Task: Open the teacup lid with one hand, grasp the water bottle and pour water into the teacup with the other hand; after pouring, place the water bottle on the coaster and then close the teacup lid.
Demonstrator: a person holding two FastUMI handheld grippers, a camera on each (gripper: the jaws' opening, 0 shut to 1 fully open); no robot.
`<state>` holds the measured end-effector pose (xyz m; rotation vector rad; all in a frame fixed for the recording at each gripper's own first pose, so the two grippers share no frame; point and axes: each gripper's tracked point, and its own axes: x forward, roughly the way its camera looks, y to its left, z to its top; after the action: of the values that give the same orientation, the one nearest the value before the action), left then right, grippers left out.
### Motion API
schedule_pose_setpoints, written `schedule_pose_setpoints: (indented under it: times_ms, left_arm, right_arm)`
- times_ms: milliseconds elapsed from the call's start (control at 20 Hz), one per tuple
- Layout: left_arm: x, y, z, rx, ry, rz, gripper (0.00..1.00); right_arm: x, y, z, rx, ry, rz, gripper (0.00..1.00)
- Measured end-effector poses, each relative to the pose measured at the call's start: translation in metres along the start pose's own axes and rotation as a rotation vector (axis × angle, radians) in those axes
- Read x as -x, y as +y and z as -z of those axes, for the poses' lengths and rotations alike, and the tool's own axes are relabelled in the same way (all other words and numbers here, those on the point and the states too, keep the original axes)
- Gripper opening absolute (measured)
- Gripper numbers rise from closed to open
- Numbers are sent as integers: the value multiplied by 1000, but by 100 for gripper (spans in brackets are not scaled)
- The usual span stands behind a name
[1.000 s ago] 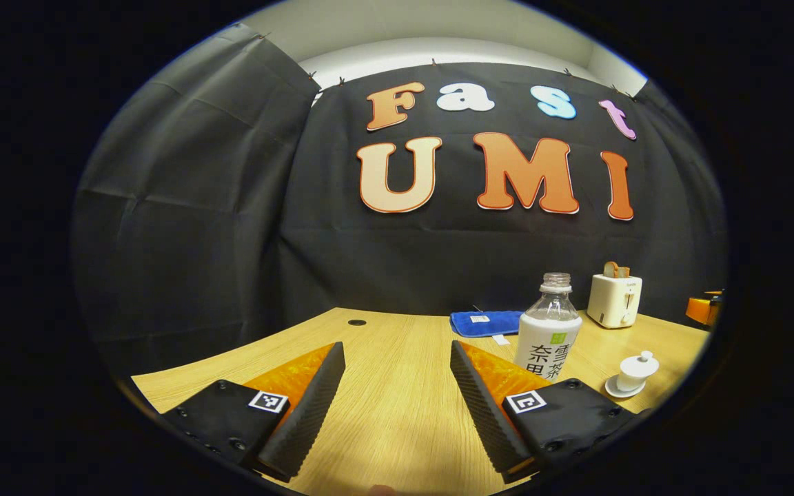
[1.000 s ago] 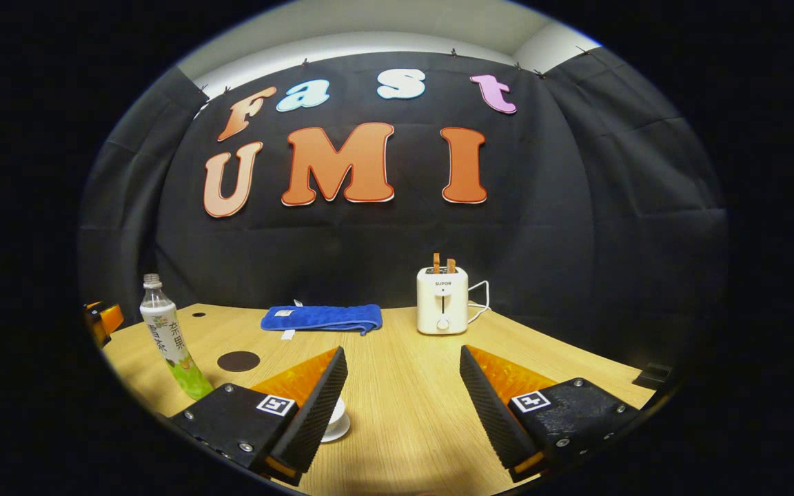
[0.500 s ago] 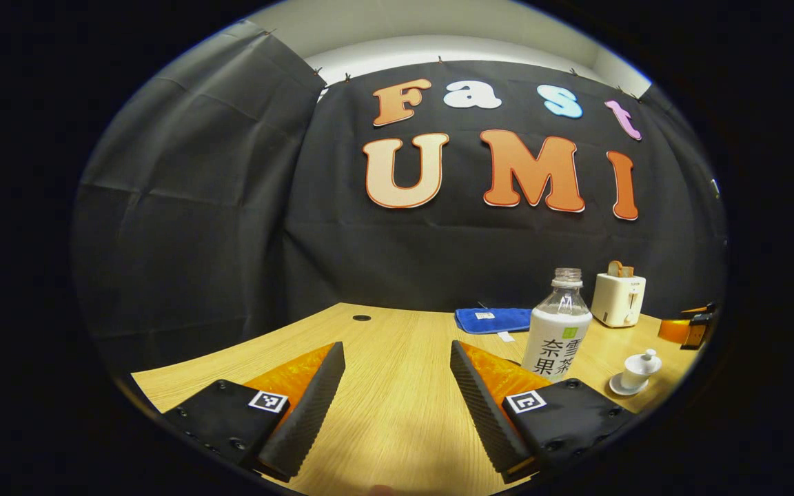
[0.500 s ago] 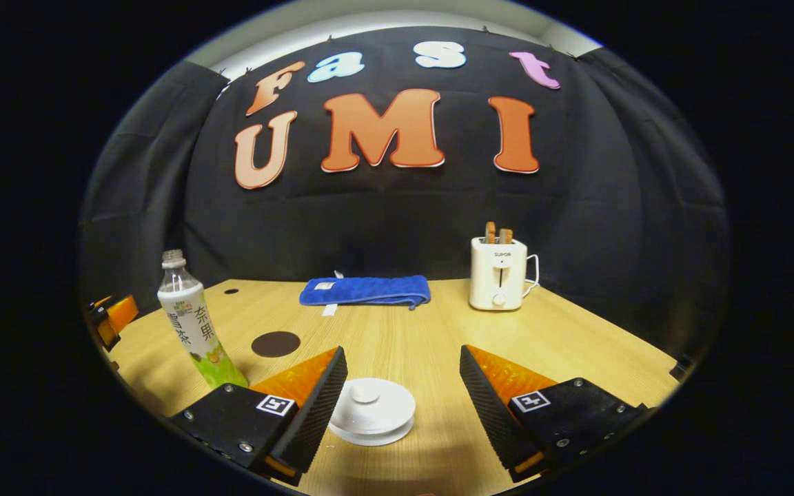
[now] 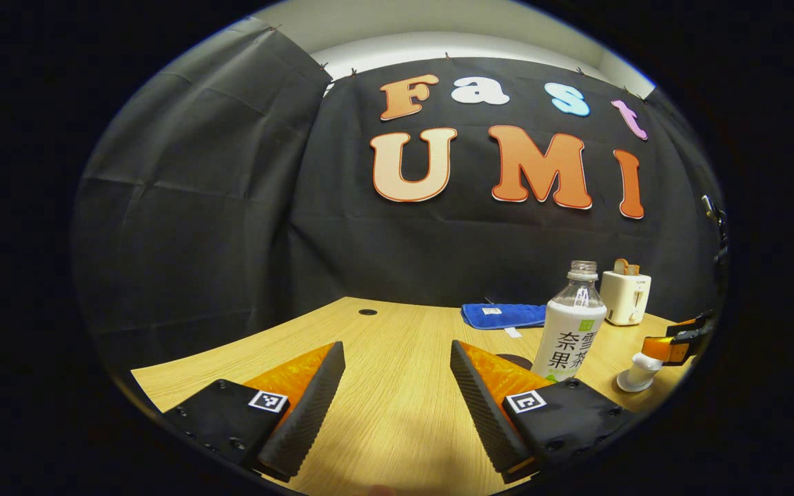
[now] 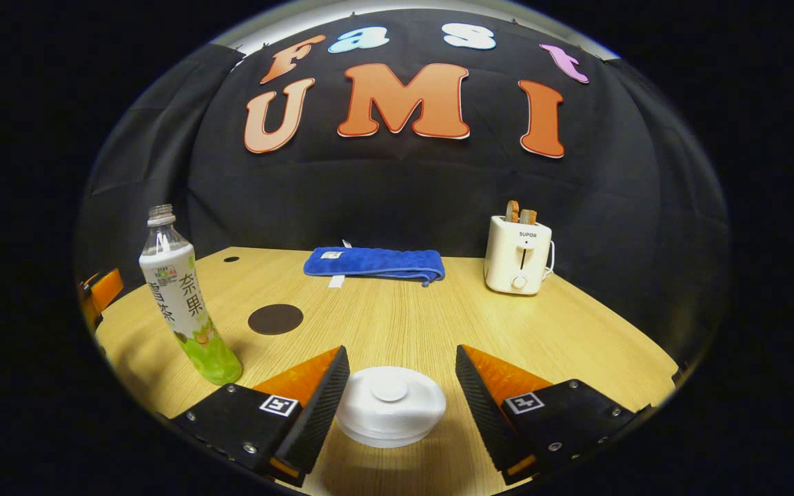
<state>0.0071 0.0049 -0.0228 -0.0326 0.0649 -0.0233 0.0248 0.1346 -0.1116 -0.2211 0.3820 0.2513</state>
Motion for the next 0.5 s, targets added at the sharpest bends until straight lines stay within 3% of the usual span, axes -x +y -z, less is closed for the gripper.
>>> schedule_pose_setpoints:
  times_ms: [500]
  left_arm:
    - [-1,3,4,1,11,-1,99]
  right_arm:
    - [-6,6,8,18,32,-23,47]
